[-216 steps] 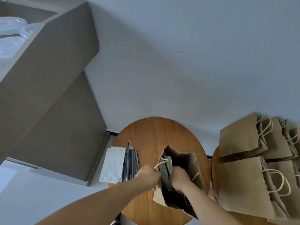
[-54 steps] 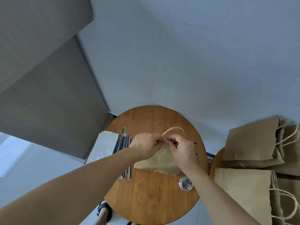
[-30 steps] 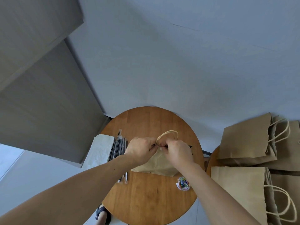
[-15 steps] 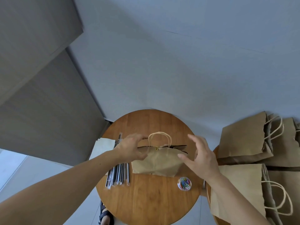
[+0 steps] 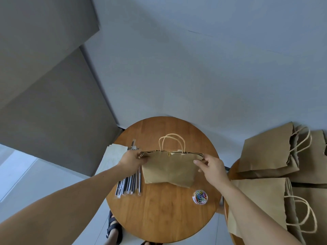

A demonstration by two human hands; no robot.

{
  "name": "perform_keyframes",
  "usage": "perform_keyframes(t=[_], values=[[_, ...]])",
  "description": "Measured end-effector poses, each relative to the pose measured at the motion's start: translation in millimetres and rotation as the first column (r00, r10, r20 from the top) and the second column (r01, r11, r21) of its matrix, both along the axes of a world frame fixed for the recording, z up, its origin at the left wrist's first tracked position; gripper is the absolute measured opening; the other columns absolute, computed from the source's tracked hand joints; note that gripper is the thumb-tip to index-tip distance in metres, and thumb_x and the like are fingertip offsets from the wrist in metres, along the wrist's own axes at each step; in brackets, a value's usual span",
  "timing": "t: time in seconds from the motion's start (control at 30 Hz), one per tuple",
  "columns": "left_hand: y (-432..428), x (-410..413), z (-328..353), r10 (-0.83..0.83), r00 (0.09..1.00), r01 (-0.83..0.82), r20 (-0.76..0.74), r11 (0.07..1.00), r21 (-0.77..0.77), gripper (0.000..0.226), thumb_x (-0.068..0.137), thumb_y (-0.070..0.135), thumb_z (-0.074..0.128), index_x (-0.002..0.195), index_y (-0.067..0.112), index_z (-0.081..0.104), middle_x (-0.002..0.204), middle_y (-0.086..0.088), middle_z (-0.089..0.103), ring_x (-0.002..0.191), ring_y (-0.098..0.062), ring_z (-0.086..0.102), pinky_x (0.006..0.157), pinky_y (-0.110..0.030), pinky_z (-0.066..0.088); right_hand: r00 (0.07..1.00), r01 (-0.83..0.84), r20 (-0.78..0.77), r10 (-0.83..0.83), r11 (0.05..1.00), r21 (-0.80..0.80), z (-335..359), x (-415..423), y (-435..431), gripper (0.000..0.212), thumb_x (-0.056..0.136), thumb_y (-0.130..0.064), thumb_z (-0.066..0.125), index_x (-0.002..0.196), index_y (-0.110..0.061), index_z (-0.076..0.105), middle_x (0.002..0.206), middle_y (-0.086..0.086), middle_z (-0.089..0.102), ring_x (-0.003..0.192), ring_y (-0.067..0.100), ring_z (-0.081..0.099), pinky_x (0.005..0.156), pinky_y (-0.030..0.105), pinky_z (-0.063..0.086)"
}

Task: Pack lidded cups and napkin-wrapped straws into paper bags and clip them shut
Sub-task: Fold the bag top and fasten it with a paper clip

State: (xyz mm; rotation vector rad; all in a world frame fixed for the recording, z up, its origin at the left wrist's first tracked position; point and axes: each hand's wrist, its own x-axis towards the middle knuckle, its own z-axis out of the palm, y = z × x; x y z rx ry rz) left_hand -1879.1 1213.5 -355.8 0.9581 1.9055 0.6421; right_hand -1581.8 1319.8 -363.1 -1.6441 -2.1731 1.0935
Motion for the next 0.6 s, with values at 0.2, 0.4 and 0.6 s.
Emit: perform_keyframes(t=[0.2,0.4,0.6], values=[[-6,-3,42,0.157,0.955,-0.202,0.251,0.965,0.166,0.012,0.089,0.019,0.071,0.091,0.03,0.075,0.071,0.02,0.069,0.061,0.006,0.06,0.061,-0.016,0.049,0.956,0.166,-0.244,-0.164,0.986,-0.01,27,-14,1,0.024,0.078,-0.069,0.056,0.091,-0.049,0.062,0.066,-0.01,0.07,0.057,0.007,0.065,0.059,0.038,0.056],[-13,-21,105,0.2,0.901,-0.321,0.386,0.905,0.28,0.008,0.092,0.02,0.069,0.096,0.016,0.074,0.084,-0.004,0.074,0.07,-0.015,0.063,0.065,-0.033,0.054,0.807,0.325,-0.526,-0.267,0.946,0.017,96,-58,-6,0.008,0.091,-0.039,0.065,0.084,-0.038,0.065,0.058,-0.002,0.066,0.05,0.013,0.06,0.053,0.038,0.051],[-33,-55,175,0.202,0.894,-0.387,0.4,0.798,0.462,0.014,0.092,0.027,0.068,0.085,0.017,0.075,0.078,0.002,0.074,0.065,-0.009,0.064,0.062,-0.025,0.054,0.652,0.45,-0.702,-0.285,0.891,0.057,179,-113,-28,0.009,0.093,-0.025,0.067,0.085,-0.024,0.063,0.046,-0.006,0.055,0.04,0.008,0.05,0.038,0.021,0.04]])
